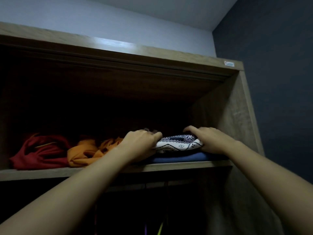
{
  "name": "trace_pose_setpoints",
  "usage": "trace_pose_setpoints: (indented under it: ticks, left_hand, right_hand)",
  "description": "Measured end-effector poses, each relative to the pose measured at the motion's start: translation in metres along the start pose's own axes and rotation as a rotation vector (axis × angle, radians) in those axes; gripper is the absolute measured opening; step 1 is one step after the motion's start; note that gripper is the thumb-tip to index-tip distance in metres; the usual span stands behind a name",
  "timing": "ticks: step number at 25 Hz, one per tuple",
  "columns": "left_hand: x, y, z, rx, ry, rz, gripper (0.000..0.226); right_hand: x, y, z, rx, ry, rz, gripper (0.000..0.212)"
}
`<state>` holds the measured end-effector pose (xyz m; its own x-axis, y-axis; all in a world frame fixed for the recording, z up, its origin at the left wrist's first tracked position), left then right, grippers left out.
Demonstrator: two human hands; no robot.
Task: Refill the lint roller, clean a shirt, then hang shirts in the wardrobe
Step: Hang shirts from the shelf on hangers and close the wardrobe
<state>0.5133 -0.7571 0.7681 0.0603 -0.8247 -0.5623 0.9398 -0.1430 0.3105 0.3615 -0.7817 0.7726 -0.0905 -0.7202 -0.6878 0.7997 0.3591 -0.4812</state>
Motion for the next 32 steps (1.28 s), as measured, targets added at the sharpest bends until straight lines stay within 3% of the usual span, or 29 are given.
trace_pose_setpoints:
  ticks: [3, 5, 8, 10, 13, 14, 16, 18, 20, 24, 27, 29, 30, 32]
  left_hand:
    - [0.007, 0.013, 0.012, -0.031, 0.147, -0.130, 0.062]
    - [0.020, 0.015, 0.020, -0.067, 0.287, -0.216, 0.071]
    - [0.033, 0.011, 0.027, -0.099, 0.380, -0.273, 0.052]
    - [0.023, 0.001, 0.031, -0.052, 0.268, -0.123, 0.032]
    - [-0.020, -0.005, 0.039, -0.047, -0.142, 0.139, 0.027]
    - [-0.028, 0.000, 0.040, -0.074, -0.211, 0.160, 0.026]
    - [-0.021, 0.004, 0.037, -0.042, -0.127, 0.159, 0.028]
    - [0.009, -0.002, 0.024, 0.106, 0.103, 0.141, 0.045]
    - [0.024, -0.001, 0.006, 0.179, 0.324, 0.060, 0.057]
    - [0.037, 0.013, -0.015, 0.093, 0.604, -0.121, 0.054]
    - [0.026, 0.016, -0.019, 0.081, 0.589, -0.257, 0.048]
    - [-0.012, 0.046, -0.006, 0.016, 0.374, -0.462, 0.051]
    - [-0.025, 0.073, -0.003, -0.054, 0.307, -0.539, 0.059]
    - [-0.017, 0.121, -0.012, -0.264, 0.454, -0.552, 0.089]
  right_hand:
    - [-0.014, -0.018, -0.008, 0.019, 0.022, -0.176, 0.067]
    - [-0.009, -0.025, -0.013, 0.062, 0.103, -0.194, 0.063]
    - [0.001, -0.021, -0.013, 0.070, 0.136, -0.194, 0.050]
    - [-0.003, -0.017, -0.011, 0.051, 0.095, -0.269, 0.045]
    - [-0.026, -0.019, -0.008, 0.049, -0.072, -0.419, 0.041]
    - [-0.034, -0.022, -0.009, 0.062, -0.128, -0.414, 0.043]
    - [-0.025, -0.029, -0.009, 0.061, -0.037, -0.341, 0.052]
    - [0.009, -0.029, -0.012, 0.035, 0.212, -0.198, 0.065]
    - [0.029, -0.029, -0.019, 0.051, 0.344, -0.036, 0.080]
    - [0.028, -0.015, -0.032, 0.196, 0.442, 0.436, 0.089]
    - [0.028, -0.005, -0.036, 0.250, 0.422, 0.600, 0.092]
    - [0.016, -0.003, -0.022, 0.189, 0.276, 0.606, 0.111]
    - [0.010, 0.002, -0.011, 0.134, 0.215, 0.581, 0.111]
    - [0.000, 0.030, 0.011, 0.001, 0.148, 0.499, 0.097]
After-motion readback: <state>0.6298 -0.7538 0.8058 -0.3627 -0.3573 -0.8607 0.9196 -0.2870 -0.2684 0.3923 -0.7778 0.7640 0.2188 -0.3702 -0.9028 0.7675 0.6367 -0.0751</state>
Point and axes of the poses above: each hand's wrist, its own z-axis towards the middle knuckle, its own x-axis out of the palm, y = z × x, the point moved 10 cm from there along z, towards the middle knuckle, and after that the axes turned 13 degrees about -x, right-handed, at the moved point
